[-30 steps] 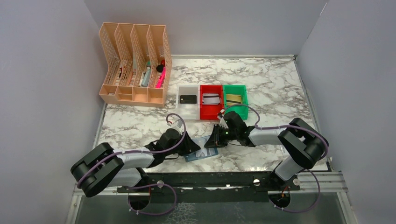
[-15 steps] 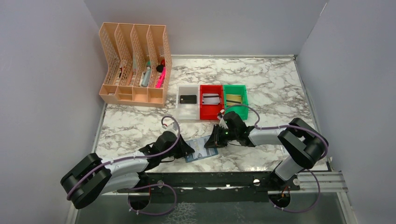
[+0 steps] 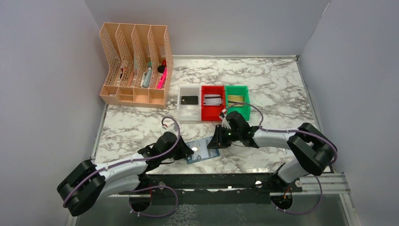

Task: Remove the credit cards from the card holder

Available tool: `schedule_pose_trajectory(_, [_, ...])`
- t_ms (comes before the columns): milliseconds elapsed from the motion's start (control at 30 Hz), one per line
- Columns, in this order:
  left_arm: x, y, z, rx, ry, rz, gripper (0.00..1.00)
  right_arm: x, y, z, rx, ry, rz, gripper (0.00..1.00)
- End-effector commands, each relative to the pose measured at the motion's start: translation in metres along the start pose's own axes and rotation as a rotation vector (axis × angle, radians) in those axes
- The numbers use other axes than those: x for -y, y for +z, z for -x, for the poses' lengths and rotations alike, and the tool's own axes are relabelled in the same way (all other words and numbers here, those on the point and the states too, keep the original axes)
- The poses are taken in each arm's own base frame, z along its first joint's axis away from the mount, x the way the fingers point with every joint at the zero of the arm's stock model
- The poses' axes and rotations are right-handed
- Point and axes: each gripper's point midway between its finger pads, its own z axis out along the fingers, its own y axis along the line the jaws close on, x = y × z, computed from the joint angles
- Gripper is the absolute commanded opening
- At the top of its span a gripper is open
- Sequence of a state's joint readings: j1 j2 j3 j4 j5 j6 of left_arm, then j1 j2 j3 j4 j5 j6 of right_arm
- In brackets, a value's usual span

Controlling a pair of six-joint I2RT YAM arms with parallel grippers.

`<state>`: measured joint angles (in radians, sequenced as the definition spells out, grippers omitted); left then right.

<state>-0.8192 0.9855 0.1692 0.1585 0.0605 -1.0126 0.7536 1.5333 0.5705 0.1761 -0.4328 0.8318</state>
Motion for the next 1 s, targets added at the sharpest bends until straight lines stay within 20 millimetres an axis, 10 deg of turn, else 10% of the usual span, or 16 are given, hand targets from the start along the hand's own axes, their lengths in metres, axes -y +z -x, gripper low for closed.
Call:
schedule_pose_trajectory(0, [-0.006,-0.001,0.003,-0.001,0.039,0.043,0.13,-0.029,-0.009,0.009,0.009,-0.100,0.086,0.28])
schedule_pose_trajectory(167, [-0.011,-0.003,0.000,-0.004,0.036,0.052,0.15,-0.040,0.008,0.005,-0.044,-0.108,0.111,0.31])
schedule_pose_trajectory(467, [0.010,-0.001,0.003,0.001,0.027,-0.044,0.24,0.012,0.023,-0.024,-0.122,-0.022,-0.050,0.32])
schedule_pose_trajectory(967, [0.033,0.004,0.000,-0.042,0.046,-0.150,0.34,0.027,0.030,-0.042,-0.154,0.075,-0.047,0.25])
